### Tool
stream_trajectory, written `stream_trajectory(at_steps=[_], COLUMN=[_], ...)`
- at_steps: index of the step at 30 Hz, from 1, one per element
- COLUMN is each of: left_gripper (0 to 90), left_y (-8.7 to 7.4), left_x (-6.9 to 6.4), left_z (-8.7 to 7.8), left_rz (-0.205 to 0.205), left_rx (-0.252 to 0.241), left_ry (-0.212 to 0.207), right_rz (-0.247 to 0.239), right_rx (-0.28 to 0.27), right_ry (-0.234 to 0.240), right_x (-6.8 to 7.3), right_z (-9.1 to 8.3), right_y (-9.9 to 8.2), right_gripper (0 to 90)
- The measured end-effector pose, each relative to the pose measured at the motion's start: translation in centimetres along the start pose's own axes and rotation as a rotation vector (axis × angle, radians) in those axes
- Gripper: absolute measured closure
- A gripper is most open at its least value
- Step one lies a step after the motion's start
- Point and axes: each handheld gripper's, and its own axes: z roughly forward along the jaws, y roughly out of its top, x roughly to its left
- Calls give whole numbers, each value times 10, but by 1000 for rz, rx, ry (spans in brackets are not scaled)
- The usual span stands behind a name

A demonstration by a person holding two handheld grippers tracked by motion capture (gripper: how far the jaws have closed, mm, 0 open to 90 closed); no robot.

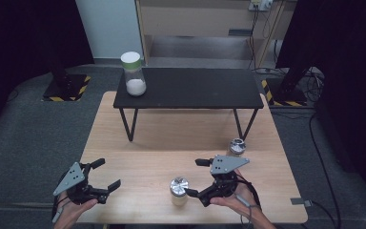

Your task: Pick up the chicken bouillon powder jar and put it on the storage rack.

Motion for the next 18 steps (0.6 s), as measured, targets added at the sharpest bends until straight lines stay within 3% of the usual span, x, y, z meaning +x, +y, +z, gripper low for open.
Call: stream_trajectory(at_steps=[18], left_gripper=[0], left_y=[1], left_x=[0], left_z=[1], left_rz=[2], left_rx=[8], left_ry=[-5], right_rz=[26], right_rx=[62], right_ry=[48], right_x=[-6], right_z=[34], right_y=[-13], right_gripper=[47])
